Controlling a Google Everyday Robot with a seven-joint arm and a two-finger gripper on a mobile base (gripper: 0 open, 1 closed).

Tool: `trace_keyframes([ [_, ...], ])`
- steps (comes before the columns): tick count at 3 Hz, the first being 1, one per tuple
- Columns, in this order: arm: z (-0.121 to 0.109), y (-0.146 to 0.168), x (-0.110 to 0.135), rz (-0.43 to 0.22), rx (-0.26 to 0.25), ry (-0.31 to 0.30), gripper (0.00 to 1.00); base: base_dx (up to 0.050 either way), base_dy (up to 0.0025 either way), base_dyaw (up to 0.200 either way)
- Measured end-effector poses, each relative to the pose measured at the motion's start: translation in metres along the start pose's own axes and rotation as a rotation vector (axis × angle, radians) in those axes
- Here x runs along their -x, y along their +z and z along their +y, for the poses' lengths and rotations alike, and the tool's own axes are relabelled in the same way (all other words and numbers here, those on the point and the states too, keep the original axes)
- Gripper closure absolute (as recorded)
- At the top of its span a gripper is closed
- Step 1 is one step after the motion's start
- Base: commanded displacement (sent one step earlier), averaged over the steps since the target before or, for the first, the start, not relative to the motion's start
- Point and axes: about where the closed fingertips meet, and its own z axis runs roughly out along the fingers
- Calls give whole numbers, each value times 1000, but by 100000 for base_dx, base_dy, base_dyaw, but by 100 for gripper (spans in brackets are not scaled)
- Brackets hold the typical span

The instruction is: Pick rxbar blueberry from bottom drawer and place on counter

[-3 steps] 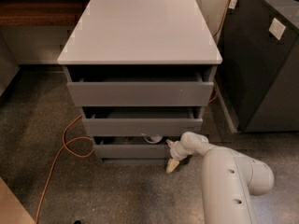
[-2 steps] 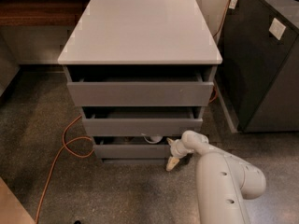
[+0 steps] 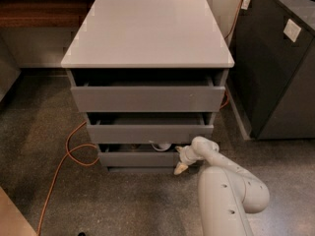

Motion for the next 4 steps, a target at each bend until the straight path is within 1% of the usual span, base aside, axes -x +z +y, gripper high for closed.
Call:
trace_keyframes([
  [1,0,6,-5,11,7,10,41,0,0,0],
  [2,4,5,-8,27,17,16,65,0,0,0],
  [3,4,3,-6,28,18,16,96,0,0,0],
  [4,4,3,-6,28,18,16,100,0,0,0],
])
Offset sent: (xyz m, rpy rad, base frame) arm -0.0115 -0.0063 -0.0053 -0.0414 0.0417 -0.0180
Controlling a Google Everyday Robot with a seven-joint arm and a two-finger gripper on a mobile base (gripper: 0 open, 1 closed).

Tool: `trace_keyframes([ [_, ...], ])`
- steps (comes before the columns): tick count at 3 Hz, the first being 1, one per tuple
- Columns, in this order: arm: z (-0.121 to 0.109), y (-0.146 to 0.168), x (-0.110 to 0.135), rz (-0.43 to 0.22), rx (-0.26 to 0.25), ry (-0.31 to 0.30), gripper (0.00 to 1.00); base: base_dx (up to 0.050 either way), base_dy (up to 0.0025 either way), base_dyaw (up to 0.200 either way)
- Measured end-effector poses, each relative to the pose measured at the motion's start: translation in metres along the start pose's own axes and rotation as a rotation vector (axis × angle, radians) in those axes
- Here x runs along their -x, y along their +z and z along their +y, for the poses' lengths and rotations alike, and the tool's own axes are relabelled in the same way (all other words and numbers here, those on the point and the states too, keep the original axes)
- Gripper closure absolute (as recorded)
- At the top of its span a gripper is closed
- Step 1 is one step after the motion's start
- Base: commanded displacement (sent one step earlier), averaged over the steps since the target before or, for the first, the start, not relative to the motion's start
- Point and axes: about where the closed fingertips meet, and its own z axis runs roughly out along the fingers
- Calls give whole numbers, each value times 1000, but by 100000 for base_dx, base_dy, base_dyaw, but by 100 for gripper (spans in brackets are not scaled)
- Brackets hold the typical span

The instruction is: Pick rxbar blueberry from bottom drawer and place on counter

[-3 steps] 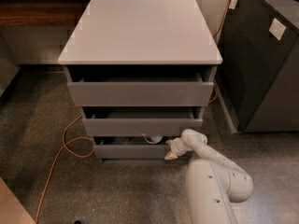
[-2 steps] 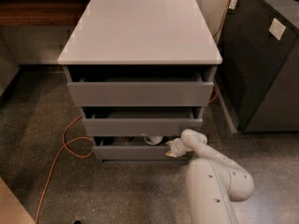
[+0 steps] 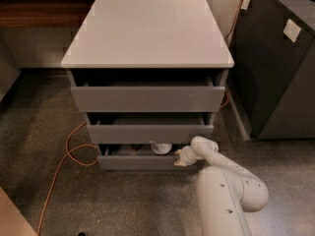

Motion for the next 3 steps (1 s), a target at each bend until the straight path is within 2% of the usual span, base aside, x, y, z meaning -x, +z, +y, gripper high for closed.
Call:
trace_keyframes([
  [1,17,-3,9,-9,29,-10,100,0,0,0],
  [2,30,-18,26,-26,36,-30,100,0,0,0],
  [3,32,-19,27,-27,39,-29,100,0,0,0],
])
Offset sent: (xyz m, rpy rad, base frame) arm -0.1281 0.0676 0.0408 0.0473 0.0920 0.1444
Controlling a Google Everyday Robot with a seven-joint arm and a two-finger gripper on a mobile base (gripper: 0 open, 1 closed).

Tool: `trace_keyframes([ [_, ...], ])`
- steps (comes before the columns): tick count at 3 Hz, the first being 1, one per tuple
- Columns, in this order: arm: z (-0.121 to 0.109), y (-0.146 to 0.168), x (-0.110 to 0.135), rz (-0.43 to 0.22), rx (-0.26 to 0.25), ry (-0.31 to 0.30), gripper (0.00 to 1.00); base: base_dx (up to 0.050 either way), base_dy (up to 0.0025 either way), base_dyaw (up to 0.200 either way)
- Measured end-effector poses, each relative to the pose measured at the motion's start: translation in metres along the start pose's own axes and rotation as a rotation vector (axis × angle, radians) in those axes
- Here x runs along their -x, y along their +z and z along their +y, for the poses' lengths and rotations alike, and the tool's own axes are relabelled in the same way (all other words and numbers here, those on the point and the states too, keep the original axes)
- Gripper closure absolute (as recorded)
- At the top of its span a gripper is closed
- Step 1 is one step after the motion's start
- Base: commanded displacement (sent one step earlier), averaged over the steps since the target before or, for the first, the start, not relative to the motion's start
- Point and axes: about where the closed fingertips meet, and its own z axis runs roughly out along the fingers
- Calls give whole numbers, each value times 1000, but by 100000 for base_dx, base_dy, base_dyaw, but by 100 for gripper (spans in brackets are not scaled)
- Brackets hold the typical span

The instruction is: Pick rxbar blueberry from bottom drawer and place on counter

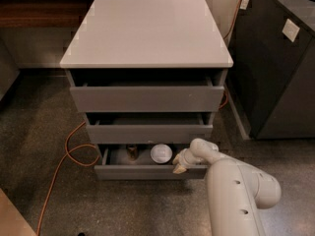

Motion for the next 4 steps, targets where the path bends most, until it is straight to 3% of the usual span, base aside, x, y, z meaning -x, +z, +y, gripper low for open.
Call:
trace_keyframes([
  [2,10,-2,6,-6,13,4,100,0,0,0],
  [3,27,-4,-3,10,6,23,100,0,0,0],
  [4,71,-12,-15,26,20,58,100,0,0,0],
])
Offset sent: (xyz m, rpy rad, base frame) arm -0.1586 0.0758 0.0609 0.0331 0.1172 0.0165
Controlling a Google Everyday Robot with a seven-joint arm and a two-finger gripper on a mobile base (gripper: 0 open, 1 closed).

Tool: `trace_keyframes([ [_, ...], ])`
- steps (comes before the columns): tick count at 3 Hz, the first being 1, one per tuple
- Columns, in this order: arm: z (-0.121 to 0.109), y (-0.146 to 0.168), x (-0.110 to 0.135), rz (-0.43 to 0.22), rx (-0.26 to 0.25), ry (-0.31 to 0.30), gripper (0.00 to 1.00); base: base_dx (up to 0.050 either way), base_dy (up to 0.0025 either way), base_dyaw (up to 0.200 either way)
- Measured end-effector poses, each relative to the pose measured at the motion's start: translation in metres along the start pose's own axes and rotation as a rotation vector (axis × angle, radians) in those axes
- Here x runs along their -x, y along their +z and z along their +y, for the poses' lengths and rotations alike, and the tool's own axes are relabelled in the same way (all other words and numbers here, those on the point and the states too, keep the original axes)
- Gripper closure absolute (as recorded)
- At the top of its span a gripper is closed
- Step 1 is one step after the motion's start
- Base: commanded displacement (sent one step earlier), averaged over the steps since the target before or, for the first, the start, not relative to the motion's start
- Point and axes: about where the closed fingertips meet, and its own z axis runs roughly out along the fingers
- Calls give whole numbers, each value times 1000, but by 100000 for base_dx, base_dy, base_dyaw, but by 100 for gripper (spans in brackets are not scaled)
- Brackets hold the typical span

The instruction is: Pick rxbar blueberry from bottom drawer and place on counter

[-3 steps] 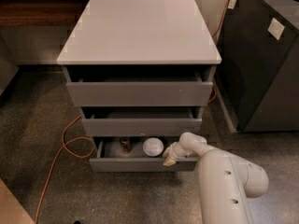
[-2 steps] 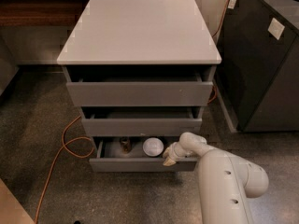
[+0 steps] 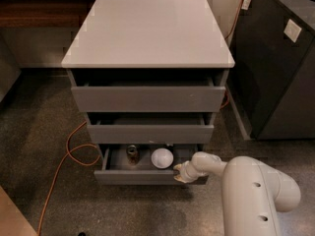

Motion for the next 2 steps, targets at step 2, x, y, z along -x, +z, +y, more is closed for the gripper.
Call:
trace_keyframes([
  [2,29,-4,-8,9,28,24,100,0,0,0],
])
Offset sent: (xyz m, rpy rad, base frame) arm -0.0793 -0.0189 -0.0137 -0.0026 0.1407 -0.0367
